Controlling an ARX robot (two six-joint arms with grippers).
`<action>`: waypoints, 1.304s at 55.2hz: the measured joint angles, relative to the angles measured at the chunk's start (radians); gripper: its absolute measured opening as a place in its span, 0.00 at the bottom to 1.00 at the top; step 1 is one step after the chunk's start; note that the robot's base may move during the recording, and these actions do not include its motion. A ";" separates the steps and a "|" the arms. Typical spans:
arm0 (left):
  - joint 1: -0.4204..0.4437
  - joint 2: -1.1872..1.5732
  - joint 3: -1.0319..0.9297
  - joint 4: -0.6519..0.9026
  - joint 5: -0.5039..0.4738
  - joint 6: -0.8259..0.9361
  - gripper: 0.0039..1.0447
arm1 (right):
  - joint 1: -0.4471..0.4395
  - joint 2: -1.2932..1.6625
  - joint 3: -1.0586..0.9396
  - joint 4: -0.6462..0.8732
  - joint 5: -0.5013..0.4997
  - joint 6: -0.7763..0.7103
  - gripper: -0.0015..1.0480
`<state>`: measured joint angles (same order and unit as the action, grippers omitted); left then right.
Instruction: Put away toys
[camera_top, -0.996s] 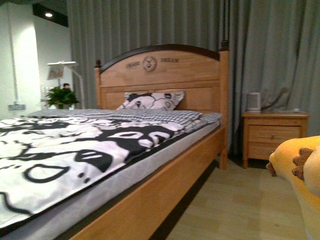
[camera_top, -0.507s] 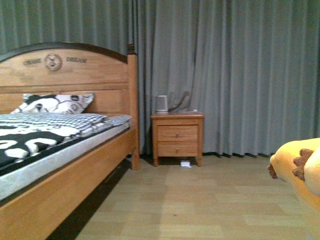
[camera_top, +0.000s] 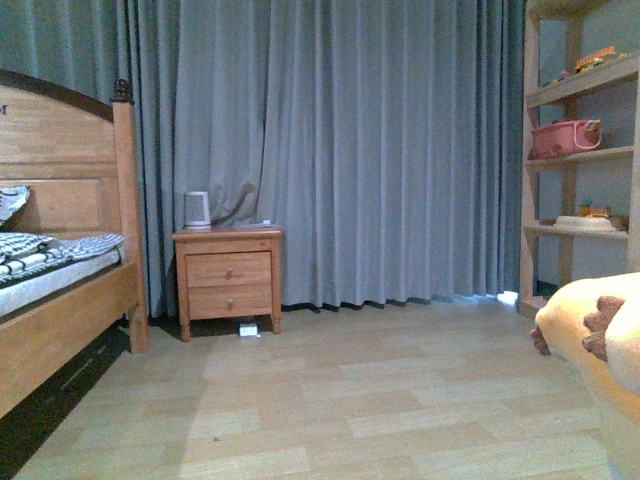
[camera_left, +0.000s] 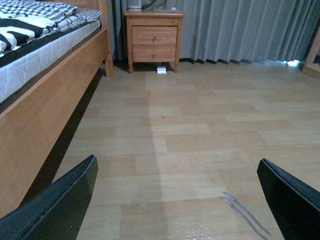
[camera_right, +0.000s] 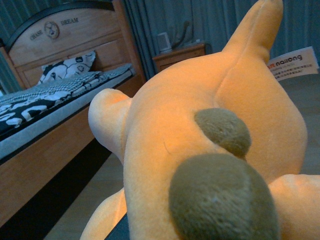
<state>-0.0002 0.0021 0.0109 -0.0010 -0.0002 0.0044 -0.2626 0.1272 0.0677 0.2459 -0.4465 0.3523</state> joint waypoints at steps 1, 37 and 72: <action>0.000 0.000 0.000 0.000 0.000 0.000 0.95 | 0.000 0.000 0.000 0.000 -0.001 0.000 0.17; 0.000 0.000 0.000 0.000 0.000 -0.001 0.95 | 0.000 0.000 0.000 0.000 0.001 0.000 0.17; 0.000 -0.001 0.000 0.000 0.000 -0.002 0.95 | 0.003 0.000 0.000 0.000 0.004 0.000 0.17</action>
<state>-0.0002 0.0013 0.0109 -0.0010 -0.0002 0.0029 -0.2600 0.1272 0.0677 0.2459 -0.4427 0.3519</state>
